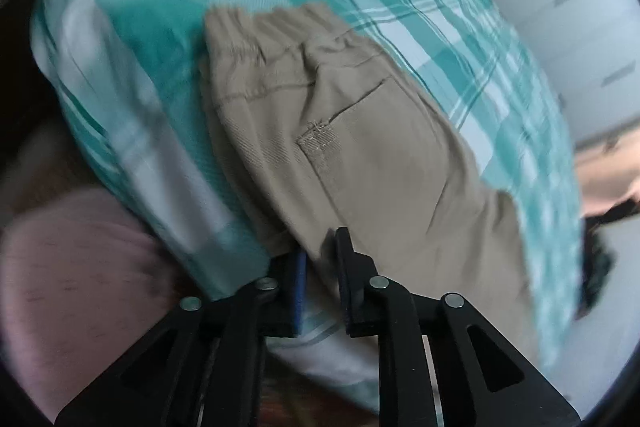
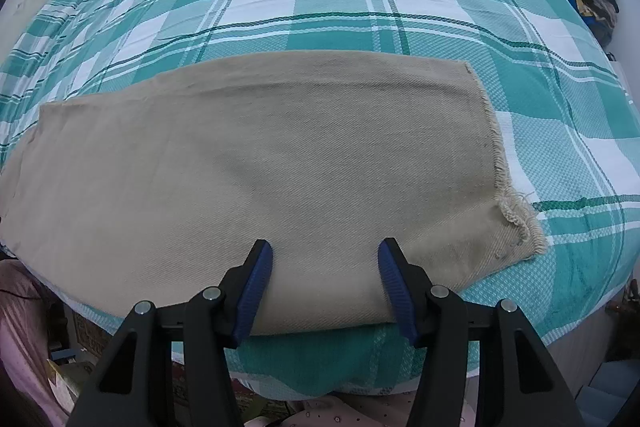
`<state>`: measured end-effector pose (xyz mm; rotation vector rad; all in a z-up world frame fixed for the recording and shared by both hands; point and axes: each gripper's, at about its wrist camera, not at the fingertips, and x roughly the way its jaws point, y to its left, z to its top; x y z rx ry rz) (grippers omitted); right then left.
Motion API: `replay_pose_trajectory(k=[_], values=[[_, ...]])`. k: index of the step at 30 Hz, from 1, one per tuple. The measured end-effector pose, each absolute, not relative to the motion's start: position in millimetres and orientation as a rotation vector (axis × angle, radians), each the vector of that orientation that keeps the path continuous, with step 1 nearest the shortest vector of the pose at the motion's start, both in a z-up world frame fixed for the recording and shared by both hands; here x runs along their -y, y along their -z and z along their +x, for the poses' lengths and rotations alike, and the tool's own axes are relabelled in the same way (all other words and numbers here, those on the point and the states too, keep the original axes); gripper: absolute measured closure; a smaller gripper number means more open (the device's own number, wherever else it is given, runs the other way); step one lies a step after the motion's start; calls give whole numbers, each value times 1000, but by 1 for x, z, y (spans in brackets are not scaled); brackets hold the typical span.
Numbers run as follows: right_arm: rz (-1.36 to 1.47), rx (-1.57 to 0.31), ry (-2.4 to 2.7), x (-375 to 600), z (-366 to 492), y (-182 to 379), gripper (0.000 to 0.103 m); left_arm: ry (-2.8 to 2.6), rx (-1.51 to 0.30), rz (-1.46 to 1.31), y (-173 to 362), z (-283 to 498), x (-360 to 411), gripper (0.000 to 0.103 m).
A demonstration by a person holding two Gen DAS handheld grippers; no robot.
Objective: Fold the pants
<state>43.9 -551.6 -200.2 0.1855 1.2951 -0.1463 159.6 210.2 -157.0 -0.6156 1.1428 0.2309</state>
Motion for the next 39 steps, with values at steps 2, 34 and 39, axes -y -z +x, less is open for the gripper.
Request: replay_pose_trajectory(k=[2, 34, 39], values=[[189, -1291, 143, 552, 43, 200, 46, -287, -1074, -503, 128, 145, -202, 58], [28, -1288, 167, 588, 52, 202, 27, 577, -1159, 265, 149, 227, 234, 13], [43, -1271, 169, 595, 41, 198, 27, 637, -1167, 452, 179, 160, 251, 17]])
